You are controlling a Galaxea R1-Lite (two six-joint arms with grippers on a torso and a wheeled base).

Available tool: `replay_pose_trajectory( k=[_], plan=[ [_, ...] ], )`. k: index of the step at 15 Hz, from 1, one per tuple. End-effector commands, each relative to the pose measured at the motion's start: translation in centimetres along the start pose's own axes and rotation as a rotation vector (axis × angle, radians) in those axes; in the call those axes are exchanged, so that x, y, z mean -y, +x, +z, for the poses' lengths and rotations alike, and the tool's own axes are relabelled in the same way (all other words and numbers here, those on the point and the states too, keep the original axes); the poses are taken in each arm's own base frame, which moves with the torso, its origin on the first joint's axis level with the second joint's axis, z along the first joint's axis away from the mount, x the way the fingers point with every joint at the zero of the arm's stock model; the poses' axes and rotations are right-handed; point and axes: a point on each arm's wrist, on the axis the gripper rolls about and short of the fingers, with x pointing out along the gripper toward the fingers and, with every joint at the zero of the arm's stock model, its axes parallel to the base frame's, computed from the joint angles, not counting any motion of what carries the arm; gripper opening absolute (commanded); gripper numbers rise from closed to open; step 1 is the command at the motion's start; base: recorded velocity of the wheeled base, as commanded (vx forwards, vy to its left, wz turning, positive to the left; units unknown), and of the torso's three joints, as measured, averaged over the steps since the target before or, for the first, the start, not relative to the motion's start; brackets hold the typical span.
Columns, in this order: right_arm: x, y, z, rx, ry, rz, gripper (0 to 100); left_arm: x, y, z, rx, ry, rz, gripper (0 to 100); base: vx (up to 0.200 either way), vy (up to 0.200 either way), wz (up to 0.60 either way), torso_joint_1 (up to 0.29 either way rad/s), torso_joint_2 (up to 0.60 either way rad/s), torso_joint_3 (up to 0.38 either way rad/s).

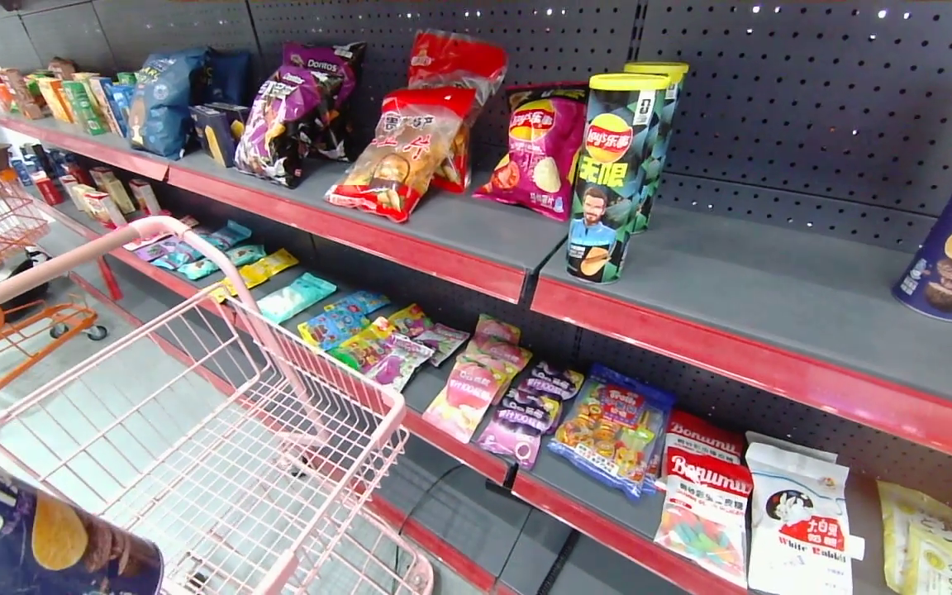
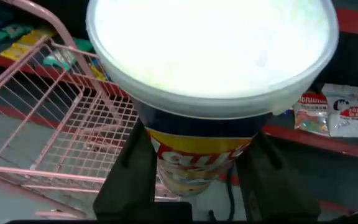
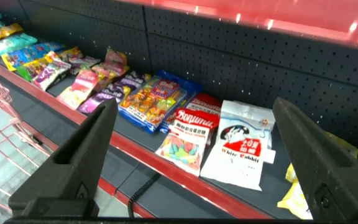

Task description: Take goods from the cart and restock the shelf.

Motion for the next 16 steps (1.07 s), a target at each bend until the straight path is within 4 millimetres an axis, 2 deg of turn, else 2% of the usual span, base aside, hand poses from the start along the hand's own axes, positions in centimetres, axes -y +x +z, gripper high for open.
replay_pose_trajectory(
  k=[1, 2, 8, 10, 13, 16],
  plan=[
    [0.00, 0.00, 0.01, -0.001, 0.001, 0.000, 100, 0.43, -1.18, -1.78, 0.054, 0.032, 0.005, 0, 0.000, 0.000, 0.00, 0.188, -0.52, -0.320],
    [0.00, 0.00, 0.01, -0.001, -0.001, 0.000, 100, 0.43, -1.22, -2.38, 0.063, 0.035, 0.011, 0, 0.000, 0.000, 0.00, 0.198, -0.54, -0.344],
    [0.00, 0.00, 0.01, -0.001, -0.001, 0.001, 100, 0.34, -0.96, -2.41, 0.109, 0.054, 0.013, 0, 0.000, 0.000, 0.00, 0.230, -0.58, -0.353],
    [0.00, 0.00, 0.01, -0.001, 0.001, 0.000, 100, 0.35, -1.02, -2.26, 0.124, 0.078, 0.016, 0, 0.000, 0.000, -0.60, 0.193, -0.45, -0.273],
    [0.00, 0.00, 0.01, -0.001, 0.001, 0.000, 100, 0.01, -1.11, -2.12, 0.123, 0.133, 0.203, 0, 0.000, 0.000, -0.60, 0.095, -0.22, -0.123],
    [0.00, 0.00, 0.01, -0.001, 0.001, 0.000, 100, 0.05, -1.20, -2.64, 0.118, 0.153, 0.198, 0, 0.000, 0.000, -0.60, 0.015, -0.02, -0.012]
  ],
)
